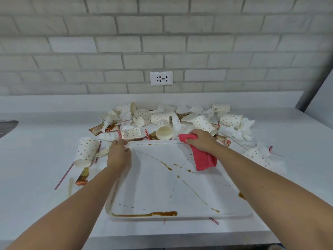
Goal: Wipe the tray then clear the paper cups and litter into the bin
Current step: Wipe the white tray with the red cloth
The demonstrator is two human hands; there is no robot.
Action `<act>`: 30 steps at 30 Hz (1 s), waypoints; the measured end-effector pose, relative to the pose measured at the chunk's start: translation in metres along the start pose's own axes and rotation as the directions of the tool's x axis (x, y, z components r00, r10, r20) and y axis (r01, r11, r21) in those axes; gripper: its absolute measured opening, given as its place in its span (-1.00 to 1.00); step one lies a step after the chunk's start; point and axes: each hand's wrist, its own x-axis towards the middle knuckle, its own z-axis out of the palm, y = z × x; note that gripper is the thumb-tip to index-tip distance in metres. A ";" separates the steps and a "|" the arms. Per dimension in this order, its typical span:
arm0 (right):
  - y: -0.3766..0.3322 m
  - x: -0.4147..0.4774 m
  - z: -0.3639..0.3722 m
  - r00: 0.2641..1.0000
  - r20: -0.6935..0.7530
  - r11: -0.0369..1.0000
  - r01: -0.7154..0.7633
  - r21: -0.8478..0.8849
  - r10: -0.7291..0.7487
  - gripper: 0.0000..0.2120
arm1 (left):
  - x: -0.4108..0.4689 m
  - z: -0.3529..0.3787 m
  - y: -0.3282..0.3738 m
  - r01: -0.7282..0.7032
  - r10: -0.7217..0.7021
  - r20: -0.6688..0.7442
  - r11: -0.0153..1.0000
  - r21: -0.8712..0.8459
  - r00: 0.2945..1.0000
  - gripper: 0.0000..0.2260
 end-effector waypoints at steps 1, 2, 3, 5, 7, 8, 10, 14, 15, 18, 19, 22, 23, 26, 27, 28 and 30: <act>0.003 0.002 0.006 1.000 0.019 0.997 0.024 -0.075 -0.023 -0.76 | 0.000 0.001 -0.006 0.045 -0.045 0.006 0.999 0.003 0.999 -0.73; 0.007 0.003 0.011 0.998 0.046 0.987 0.047 -0.155 -0.040 -0.75 | 0.000 0.003 -0.010 0.087 -0.087 0.013 0.996 -0.001 0.996 -0.74; 0.010 0.003 0.016 0.996 0.074 0.971 0.059 -0.231 -0.043 -0.73 | 0.000 0.004 -0.014 0.119 -0.119 0.018 0.993 -0.008 0.993 -0.77; 0.017 0.002 0.024 0.994 0.107 0.929 0.065 -0.365 -0.028 -0.69 | 0.002 0.007 -0.019 0.153 -0.152 0.032 0.988 -0.013 0.988 -0.82; 0.022 0.000 0.031 0.995 0.085 0.877 0.082 -0.473 -0.047 -0.62 | 0.003 0.010 -0.021 0.153 -0.153 0.070 0.988 0.012 0.986 -0.83; 0.024 -0.001 0.034 0.995 0.061 0.855 0.094 -0.510 -0.073 -0.59 | 0.003 0.011 -0.023 0.143 -0.146 0.088 0.989 0.032 0.985 -0.82; 0.024 -0.003 0.040 0.992 0.020 0.827 0.117 -0.550 -0.127 -0.56 | 0.005 0.013 -0.025 0.119 -0.124 0.095 0.991 0.058 0.988 -0.79; 0.029 -0.001 0.048 0.985 0.012 0.855 0.157 -0.495 -0.174 -0.64 | 0.007 0.012 -0.029 0.081 -0.081 0.082 0.997 0.014 0.993 -0.75; 0.030 -0.001 0.048 0.987 0.014 0.879 0.152 -0.452 -0.163 -0.65 | 0.006 0.012 -0.031 0.066 -0.064 0.080 0.998 -0.025 0.995 -0.75; 0.032 0.005 0.049 0.994 -0.025 0.919 0.093 -0.384 -0.110 -0.66 | 0.003 0.010 -0.034 0.012 -0.003 0.078 0.994 -0.108 0.997 -0.73; 0.031 0.007 0.050 0.995 -0.055 0.928 0.059 -0.368 -0.085 -0.67 | 0.003 0.010 -0.035 -0.001 0.011 0.077 0.993 -0.122 0.997 -0.72; 0.023 0.017 0.057 0.991 -0.136 0.941 -0.062 -0.333 0.016 -0.69 | 0.004 0.011 -0.038 -0.014 0.026 0.079 0.990 -0.141 0.997 -0.72; 0.018 0.020 0.061 0.988 -0.148 0.933 -0.093 -0.347 0.043 -0.69 | 0.004 0.011 -0.039 -0.015 0.027 0.079 0.989 -0.146 0.997 -0.72; -0.001 0.029 0.071 0.984 -0.159 0.913 -0.133 -0.386 0.076 -0.68 | 0.005 0.013 -0.042 -0.006 0.018 0.072 0.986 -0.165 0.997 -0.71; -0.006 0.031 0.074 0.986 -0.151 0.914 -0.126 -0.386 0.072 -0.66 | 0.006 0.013 -0.043 -0.003 0.015 0.070 0.985 -0.171 0.997 -0.71; -0.012 0.034 0.079 0.988 -0.138 0.916 -0.114 -0.385 0.065 -0.66 | 0.006 0.014 -0.044 0.000 0.012 0.067 0.984 -0.176 0.998 -0.71; -0.024 0.037 0.087 0.993 -0.109 0.916 -0.084 -0.392 0.044 -0.66 | 0.006 0.015 -0.045 0.006 0.006 0.059 0.982 -0.190 0.998 -0.71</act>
